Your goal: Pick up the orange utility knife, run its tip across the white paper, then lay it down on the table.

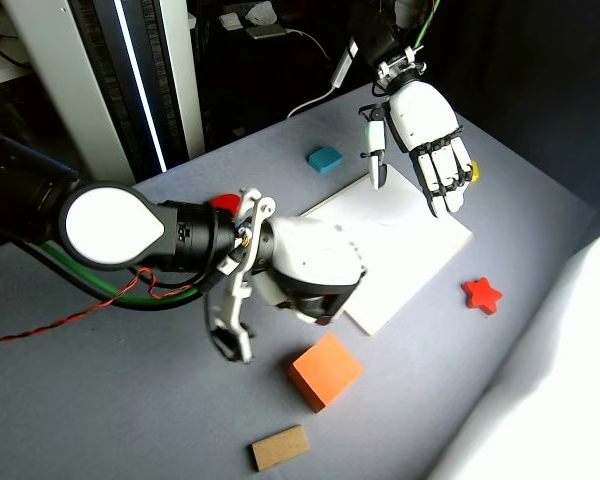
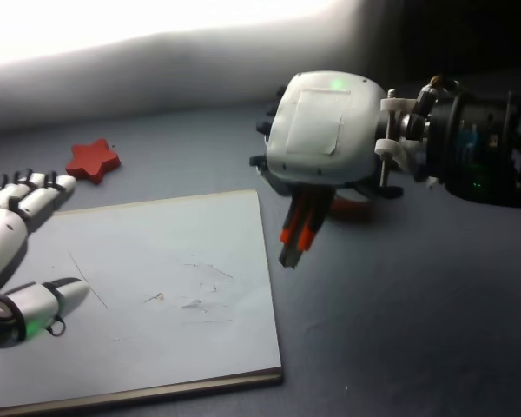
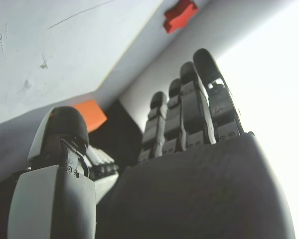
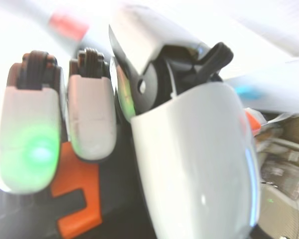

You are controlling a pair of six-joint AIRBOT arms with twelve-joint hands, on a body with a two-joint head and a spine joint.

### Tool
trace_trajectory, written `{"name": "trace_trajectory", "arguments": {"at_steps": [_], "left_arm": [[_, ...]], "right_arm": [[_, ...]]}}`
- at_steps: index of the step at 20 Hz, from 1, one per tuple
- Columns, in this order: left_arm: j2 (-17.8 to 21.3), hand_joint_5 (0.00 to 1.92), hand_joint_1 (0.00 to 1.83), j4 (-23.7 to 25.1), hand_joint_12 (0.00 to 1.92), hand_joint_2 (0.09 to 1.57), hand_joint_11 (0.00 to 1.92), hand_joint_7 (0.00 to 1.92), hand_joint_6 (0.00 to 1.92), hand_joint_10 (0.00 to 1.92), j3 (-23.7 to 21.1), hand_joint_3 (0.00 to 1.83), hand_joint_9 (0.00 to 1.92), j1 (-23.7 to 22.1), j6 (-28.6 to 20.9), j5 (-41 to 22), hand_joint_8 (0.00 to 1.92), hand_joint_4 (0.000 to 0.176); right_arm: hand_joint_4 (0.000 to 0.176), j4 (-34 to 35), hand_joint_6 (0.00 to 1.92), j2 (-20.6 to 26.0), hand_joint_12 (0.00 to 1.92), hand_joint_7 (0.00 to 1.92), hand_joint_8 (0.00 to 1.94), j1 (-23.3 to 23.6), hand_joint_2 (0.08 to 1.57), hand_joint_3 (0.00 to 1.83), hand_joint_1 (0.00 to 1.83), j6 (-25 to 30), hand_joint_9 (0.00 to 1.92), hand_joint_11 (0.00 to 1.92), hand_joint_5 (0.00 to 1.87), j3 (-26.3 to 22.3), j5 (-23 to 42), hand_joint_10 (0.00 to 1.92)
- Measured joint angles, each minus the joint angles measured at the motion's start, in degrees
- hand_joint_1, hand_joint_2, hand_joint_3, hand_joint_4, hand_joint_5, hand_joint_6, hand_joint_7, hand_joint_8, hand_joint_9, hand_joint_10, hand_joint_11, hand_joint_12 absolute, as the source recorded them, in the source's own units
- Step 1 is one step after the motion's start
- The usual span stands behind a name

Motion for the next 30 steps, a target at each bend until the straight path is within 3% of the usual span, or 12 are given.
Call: {"name": "trace_trajectory", "arguments": {"at_steps": [2, 4, 8, 12, 17, 23, 26, 27, 30], "left_arm": [[0.00, 0.05, 0.41, -0.02, 1.00, 1.28, 0.00, 0.10, 0.00, 0.01, 0.81, 0.00, 0.22, 0.00, -0.31, -0.09, 0.00, 0.038], [0.00, 0.05, 0.40, 0.39, 0.97, 1.28, 0.00, 0.09, 0.00, 0.00, 1.81, 0.00, 0.21, 0.00, -0.55, -0.02, 0.00, 0.038], [0.02, 0.07, 0.41, 0.61, 1.04, 1.28, 0.00, 0.11, 0.00, 0.01, 4.90, 0.00, 0.23, 0.28, -0.92, 0.22, 0.00, 0.036], [0.85, 0.07, 0.42, 0.52, 1.00, 1.28, 0.00, 0.10, 0.00, 0.00, 6.91, 0.00, 0.22, 3.17, -3.32, 0.92, 0.00, 0.032], [1.90, 0.09, 0.44, 0.57, 1.03, 1.27, 0.00, 0.10, 0.00, 0.00, 8.72, 0.00, 0.23, 4.96, -3.80, 0.81, 0.00, 0.030], [1.90, 0.06, 0.43, 0.63, 0.99, 1.28, 0.00, 0.08, 0.00, 0.00, 9.29, 0.00, 0.21, 5.62, -3.91, 1.11, 0.00, 0.030], [1.90, 0.09, 0.42, 1.07, 1.03, 1.27, 0.00, 0.12, 0.01, 0.01, 9.29, 0.00, 0.24, 5.62, -3.91, 1.11, 0.01, 0.032], [1.90, 0.09, 0.43, 1.07, 1.03, 1.27, 0.00, 0.12, 0.01, 0.01, 9.29, 0.00, 0.25, 5.60, -3.91, 1.11, 0.01, 0.033], [1.84, 0.08, 0.41, 0.90, 1.01, 1.28, 0.00, 0.12, 0.00, 0.00, 9.29, 0.00, 0.23, 5.62, -3.89, 1.16, 0.00, 0.035]], "right_arm": [[0.176, 7.28, 1.92, -0.57, 1.92, 1.64, 1.94, -0.90, 0.92, 0.71, 1.57, -10.82, 1.73, 1.81, 1.45, 0.04, 2.16, 1.92], [0.176, 9.84, 1.92, -2.43, 1.92, 1.65, 1.94, -2.19, 0.92, 0.70, 1.56, -17.46, 1.74, 1.80, 1.44, 2.23, 8.15, 1.92], [0.176, 9.11, 1.92, -8.74, 1.92, 1.66, 1.94, -4.04, 0.93, 0.69, 1.56, -28.83, 1.75, 1.82, 1.46, 8.28, 25.75, 1.92], [0.176, 4.55, 1.92, -13.73, 1.92, 1.65, 1.94, -5.20, 0.93, 0.68, 1.56, -36.30, 1.74, 1.80, 1.43, 13.70, 37.48, 1.92], [0.176, -8.41, 1.92, -20.39, 1.92, 1.63, 1.94, -6.64, 0.97, 0.64, 1.53, -38.56, 1.73, 1.79, 1.41, 24.06, 43.80, 1.92], [0.176, -8.63, 1.92, -30.45, 1.92, 1.65, 1.94, -6.19, 0.97, 0.60, 1.53, -41.42, 1.75, 1.80, 1.41, 37.03, 50.82, 1.92], [0.176, -8.52, 1.92, -35.17, 1.92, 1.66, 1.94, -6.16, 0.98, 0.62, 1.52, -41.62, 1.75, 1.81, 1.43, 41.20, 51.32, 1.92], [0.176, -8.66, 1.92, -36.11, 1.92, 1.65, 1.94, -6.16, 0.98, 0.62, 1.52, -41.57, 1.75, 1.80, 1.35, 42.03, 51.30, 1.92], [0.176, -8.07, 1.92, -38.29, 1.92, 1.63, 1.94, -6.21, 0.98, 0.62, 1.52, -41.86, 1.74, 1.79, 1.35, 43.32, 51.34, 1.92]]}}
